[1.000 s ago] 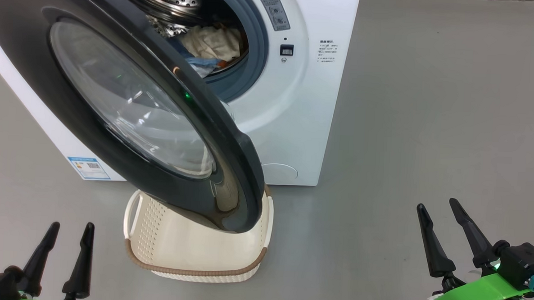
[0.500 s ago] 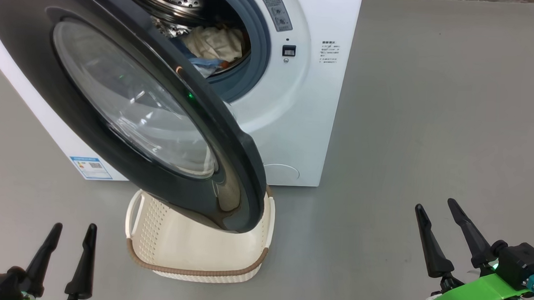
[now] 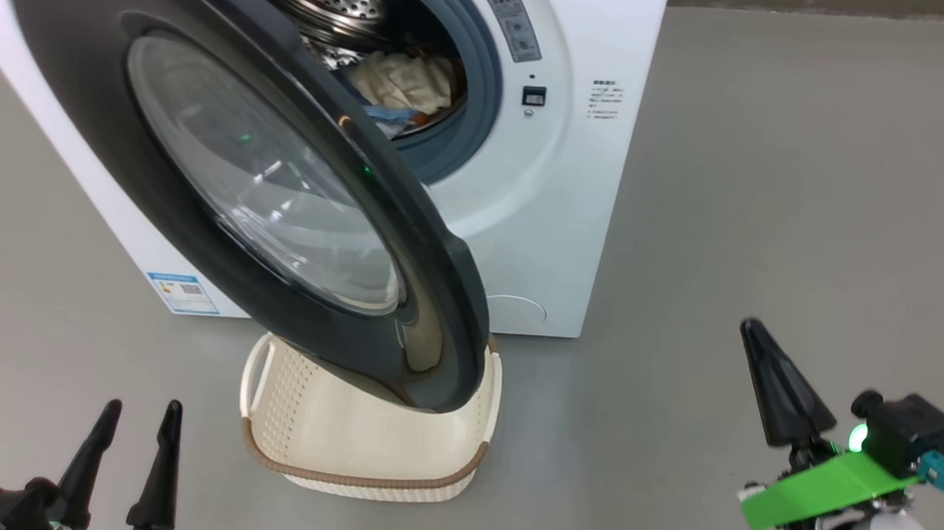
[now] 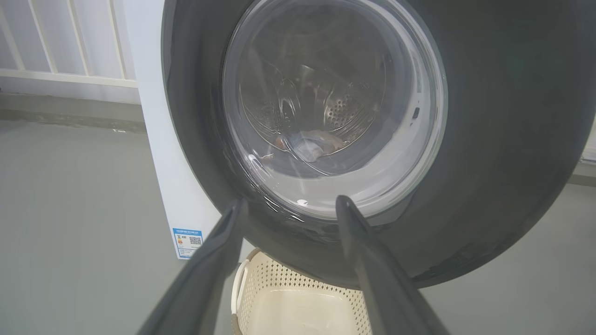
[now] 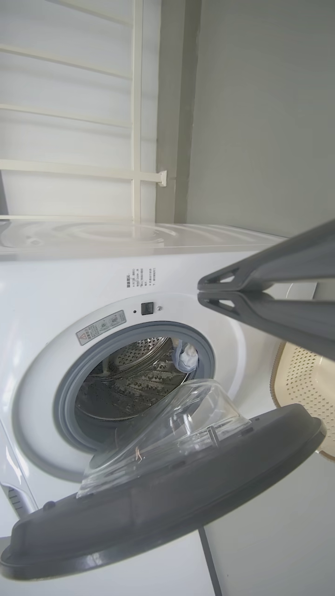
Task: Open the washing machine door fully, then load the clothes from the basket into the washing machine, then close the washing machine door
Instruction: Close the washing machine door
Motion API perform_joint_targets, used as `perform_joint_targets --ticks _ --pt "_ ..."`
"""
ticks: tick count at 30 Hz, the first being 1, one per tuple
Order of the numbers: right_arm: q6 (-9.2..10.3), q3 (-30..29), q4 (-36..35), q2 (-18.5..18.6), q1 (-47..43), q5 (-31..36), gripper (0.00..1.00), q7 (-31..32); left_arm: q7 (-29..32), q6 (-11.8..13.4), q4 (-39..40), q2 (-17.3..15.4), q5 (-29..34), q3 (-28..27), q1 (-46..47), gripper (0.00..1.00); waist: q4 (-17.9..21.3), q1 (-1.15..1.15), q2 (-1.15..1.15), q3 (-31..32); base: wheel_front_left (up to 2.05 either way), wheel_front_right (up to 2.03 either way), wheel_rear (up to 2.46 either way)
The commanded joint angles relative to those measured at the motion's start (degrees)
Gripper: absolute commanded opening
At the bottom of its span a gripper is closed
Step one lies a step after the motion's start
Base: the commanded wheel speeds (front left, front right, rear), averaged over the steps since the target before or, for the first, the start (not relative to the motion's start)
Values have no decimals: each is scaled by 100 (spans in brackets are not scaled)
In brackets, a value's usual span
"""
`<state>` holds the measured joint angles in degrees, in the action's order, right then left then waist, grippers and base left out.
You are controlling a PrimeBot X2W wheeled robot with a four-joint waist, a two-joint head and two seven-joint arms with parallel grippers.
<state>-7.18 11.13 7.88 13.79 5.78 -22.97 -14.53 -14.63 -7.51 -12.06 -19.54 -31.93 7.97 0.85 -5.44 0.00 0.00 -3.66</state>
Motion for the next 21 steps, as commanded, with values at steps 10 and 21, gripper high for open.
perform_joint_targets --ticks 10,21 --pt "-31 617 -963 55 909 136 0 -47 -37 2 263 -57 104 -285 -15 100 -347 0 0 117 0 0 0" --pt "-31 1650 -1687 -33 1435 101 0 -47 -37 2 339 12 142 -248 -1 100 -681 0 0 110 0 0 0"
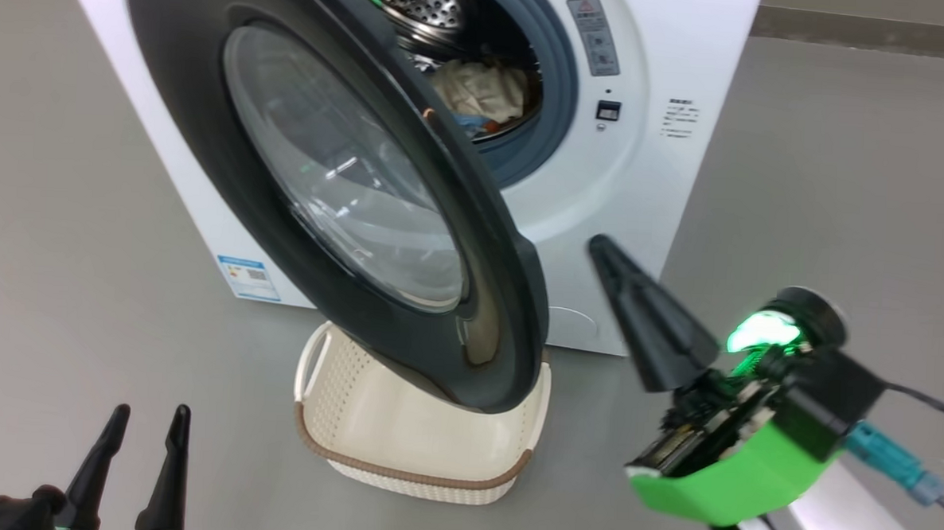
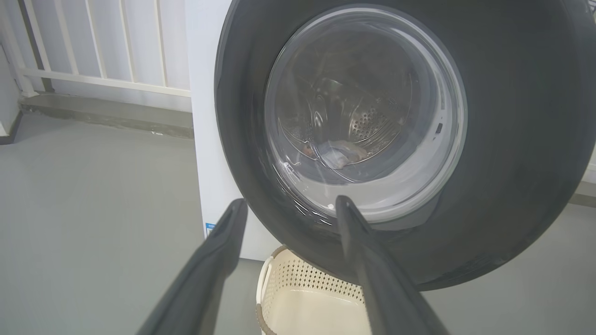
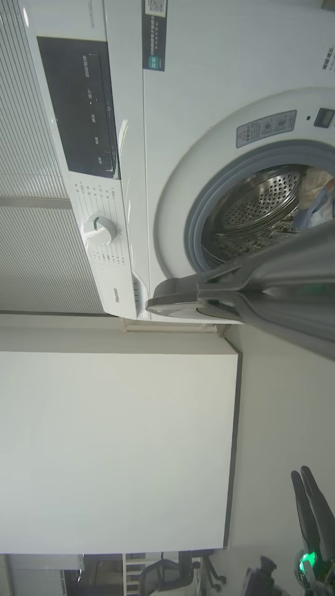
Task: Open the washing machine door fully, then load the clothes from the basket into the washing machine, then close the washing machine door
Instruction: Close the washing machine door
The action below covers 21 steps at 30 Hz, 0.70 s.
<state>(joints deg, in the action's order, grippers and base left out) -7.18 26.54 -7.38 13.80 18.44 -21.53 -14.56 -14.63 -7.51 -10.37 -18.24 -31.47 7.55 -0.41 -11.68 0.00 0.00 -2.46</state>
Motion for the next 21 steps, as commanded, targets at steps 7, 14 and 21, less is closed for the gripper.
perform_joint_targets --ticks 7,14,21 --pt "-31 709 -38 -119 278 -134 0 -44 -37 2 221 -75 137 -207 187 100 -215 0 0 -109 0 0 0" --pt "-31 1141 425 -128 235 -270 0 -44 -37 2 252 -19 152 -227 253 100 -289 0 0 -265 0 0 0" --pt "-31 1459 898 -105 258 -379 0 -44 -37 2 247 49 171 -231 341 100 -300 0 0 -398 0 0 0"
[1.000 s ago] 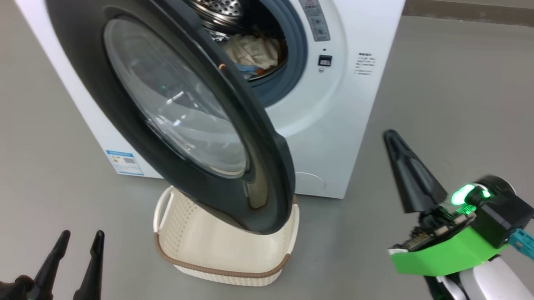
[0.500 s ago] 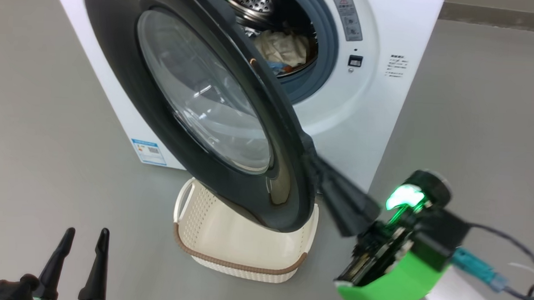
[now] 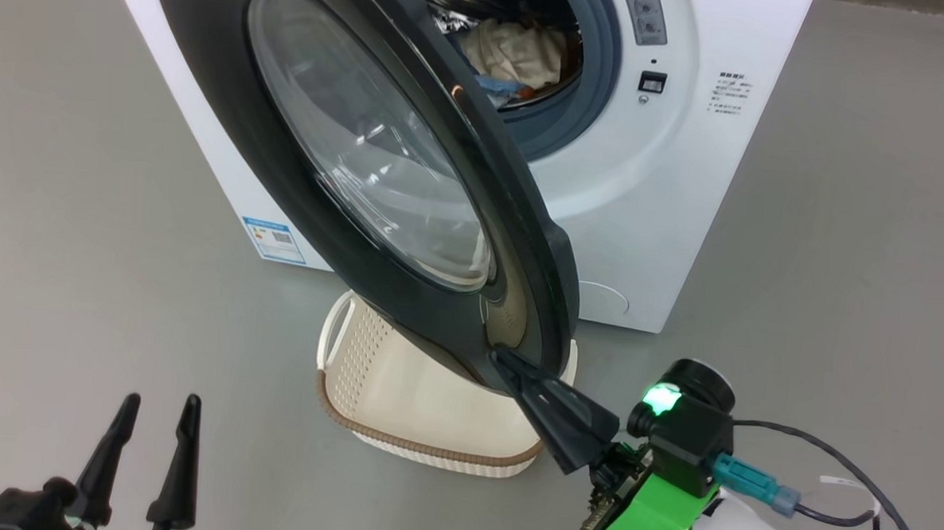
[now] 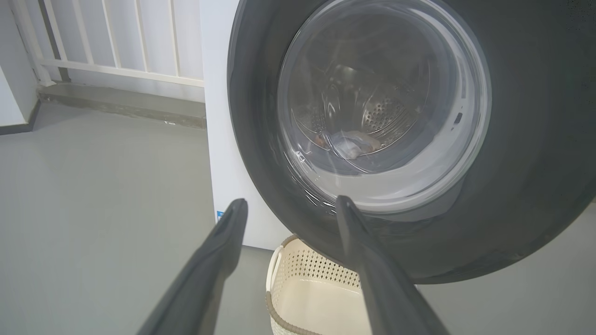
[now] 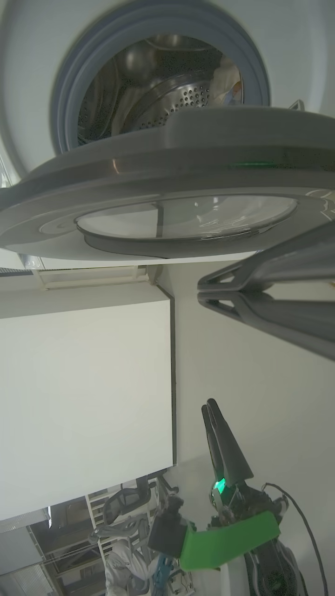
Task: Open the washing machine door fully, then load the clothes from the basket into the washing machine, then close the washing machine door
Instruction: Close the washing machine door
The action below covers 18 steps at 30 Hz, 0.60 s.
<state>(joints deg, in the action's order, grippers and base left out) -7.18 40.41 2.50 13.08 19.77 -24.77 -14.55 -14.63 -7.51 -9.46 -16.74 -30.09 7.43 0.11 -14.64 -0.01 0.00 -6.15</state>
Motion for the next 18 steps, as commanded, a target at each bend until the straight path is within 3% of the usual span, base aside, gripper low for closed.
perform_joint_targets --ticks 1,18 --pt "-31 102 -34 -32 138 -66 0 -45 -37 2 155 -93 36 -217 305 100 -4 1 0 -48 0 0 0" --pt "-31 60 659 -130 451 -190 0 -45 -37 2 168 47 56 -150 526 100 -29 1 0 -317 0 0 0"
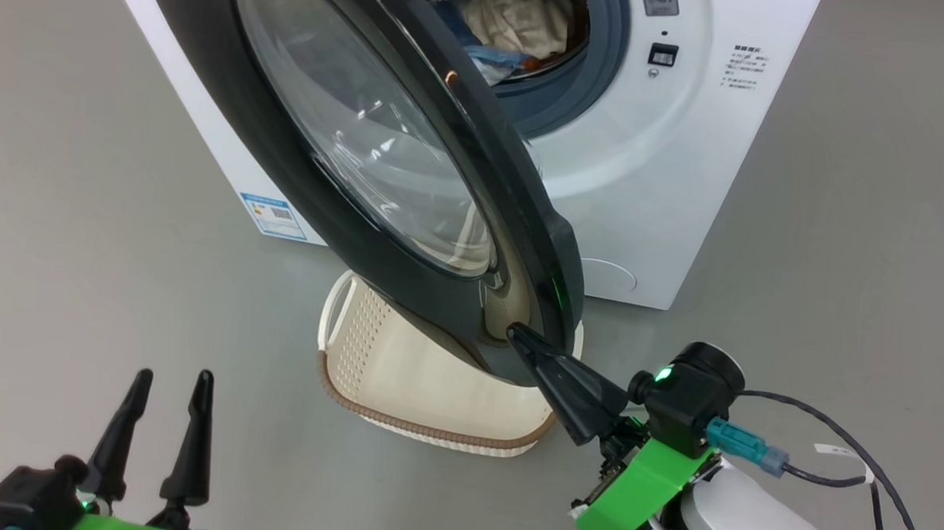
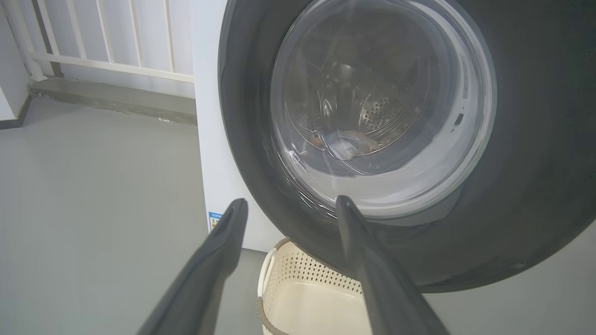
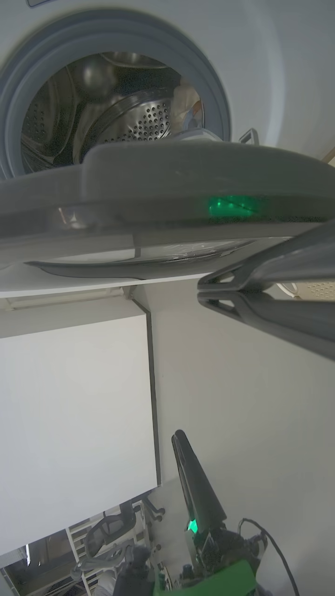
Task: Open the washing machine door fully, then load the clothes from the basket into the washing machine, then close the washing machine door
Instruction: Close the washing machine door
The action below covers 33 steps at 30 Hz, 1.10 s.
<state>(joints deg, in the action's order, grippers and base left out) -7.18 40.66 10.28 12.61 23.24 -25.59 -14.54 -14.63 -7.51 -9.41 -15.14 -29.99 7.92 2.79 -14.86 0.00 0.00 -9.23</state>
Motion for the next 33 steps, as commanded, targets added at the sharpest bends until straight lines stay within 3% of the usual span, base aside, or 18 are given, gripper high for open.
perform_joint_targets --ticks 1,17,33 --pt "-31 18 -98 -90 116 -111 0 -46 -37 2 163 -106 45 -193 268 100 -10 0 0 -19 0 0 0" --pt "-31 -450 -9 -140 265 -16 0 -46 -37 2 213 -28 66 -175 403 100 0 0 0 -275 0 0 0" --pt "-31 -1277 59 41 859 105 0 -46 -37 2 347 152 141 -92 823 100 -50 0 0 -941 0 0 0"
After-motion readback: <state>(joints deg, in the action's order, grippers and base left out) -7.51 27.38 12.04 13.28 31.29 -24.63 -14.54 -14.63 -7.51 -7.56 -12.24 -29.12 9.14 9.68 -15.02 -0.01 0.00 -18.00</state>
